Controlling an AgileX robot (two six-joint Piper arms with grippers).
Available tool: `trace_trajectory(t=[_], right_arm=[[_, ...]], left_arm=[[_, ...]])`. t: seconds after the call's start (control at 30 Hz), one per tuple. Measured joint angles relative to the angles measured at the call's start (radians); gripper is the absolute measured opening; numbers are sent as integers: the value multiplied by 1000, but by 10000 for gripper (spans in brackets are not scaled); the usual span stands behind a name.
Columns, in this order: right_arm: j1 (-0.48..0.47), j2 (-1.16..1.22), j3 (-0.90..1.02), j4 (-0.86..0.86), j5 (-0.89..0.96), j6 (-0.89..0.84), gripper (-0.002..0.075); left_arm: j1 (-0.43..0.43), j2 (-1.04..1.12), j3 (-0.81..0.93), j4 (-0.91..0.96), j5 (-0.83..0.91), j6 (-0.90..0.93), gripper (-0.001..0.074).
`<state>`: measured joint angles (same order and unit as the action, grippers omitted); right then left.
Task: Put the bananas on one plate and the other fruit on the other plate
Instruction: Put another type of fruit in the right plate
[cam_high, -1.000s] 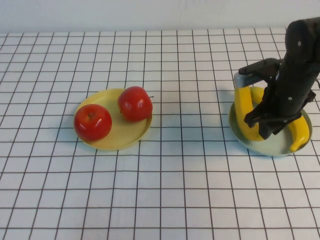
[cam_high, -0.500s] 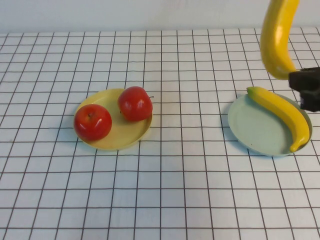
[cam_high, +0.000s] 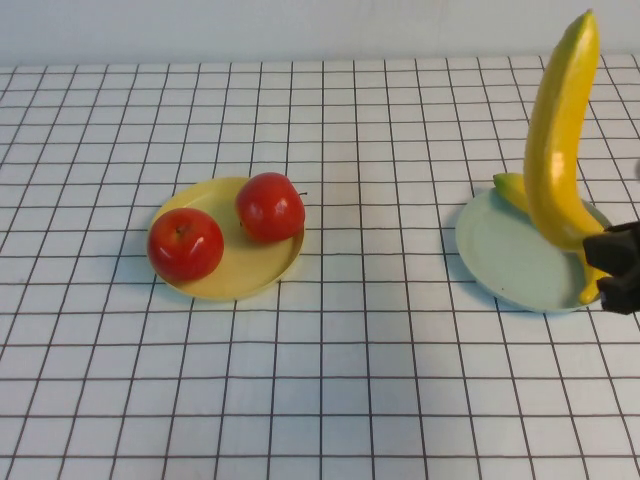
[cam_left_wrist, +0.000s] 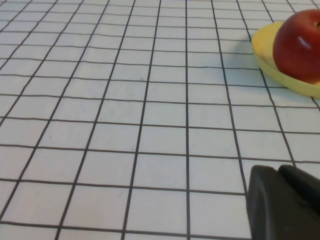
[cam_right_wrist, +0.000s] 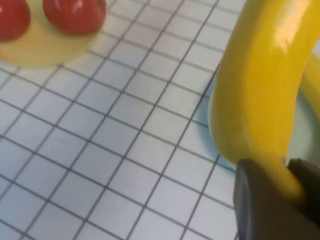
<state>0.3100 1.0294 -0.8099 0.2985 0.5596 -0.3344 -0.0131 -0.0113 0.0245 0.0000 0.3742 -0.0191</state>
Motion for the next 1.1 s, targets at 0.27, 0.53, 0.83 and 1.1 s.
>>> trace_trajectory(t=[0.27, 0.53, 0.83, 1.1], right_arm=[[0, 397, -181, -79, 83, -2, 85], [0, 681, -349, -189, 159, 44, 85], [-17, 710, -402, -258, 224, 114, 109], [-26, 710, -403, -258, 226, 118, 524]], left_arm=[[0, 0, 0, 0, 0, 0, -4], [0, 0, 0, 0, 0, 0, -4], [0, 0, 0, 0, 0, 0, -4], [0, 0, 0, 0, 0, 0, -4]])
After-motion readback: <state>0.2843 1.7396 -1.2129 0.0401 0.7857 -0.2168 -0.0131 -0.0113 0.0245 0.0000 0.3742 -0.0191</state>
